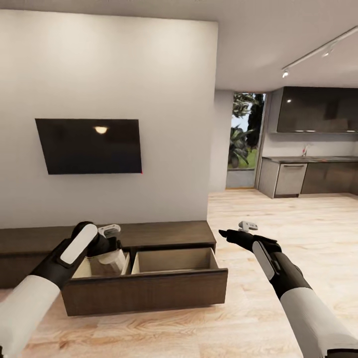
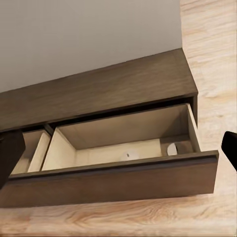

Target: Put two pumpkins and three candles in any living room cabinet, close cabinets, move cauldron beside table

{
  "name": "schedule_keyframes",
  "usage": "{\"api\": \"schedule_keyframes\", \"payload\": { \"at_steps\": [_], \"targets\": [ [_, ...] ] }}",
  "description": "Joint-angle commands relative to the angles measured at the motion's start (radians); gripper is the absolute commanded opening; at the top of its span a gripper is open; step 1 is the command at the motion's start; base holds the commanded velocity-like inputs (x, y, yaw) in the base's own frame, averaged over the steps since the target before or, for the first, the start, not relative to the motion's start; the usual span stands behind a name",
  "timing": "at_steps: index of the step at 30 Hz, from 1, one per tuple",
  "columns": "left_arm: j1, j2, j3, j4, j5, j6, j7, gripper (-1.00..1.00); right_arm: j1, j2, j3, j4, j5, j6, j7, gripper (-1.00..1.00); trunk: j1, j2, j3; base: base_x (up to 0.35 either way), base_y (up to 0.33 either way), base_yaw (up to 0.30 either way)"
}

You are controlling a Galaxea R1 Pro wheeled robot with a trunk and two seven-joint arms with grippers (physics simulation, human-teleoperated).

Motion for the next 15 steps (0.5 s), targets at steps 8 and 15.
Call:
{"api": "schedule_keyframes", "payload": {
  "at_steps": [8,15],
  "targets": [
    [-0.037,-0.037,-0.003,0.033,0.017,0.006,0.004,-1.0,-0.001,0.0,0.001,0.138,0.001,-0.027,-0.002,1.0,-0.031,0.055,0.024,0.0,0.0,0.0],
    [-0.038,-0.089,-0.007,0.061,0.016,0.006,0.003,-1.0,-0.001,-0.006,-0.008,0.163,-0.007,-0.019,0.006,1.0,-0.031,0.055,0.024,0.0,0.0,0.0]
  ]
}}
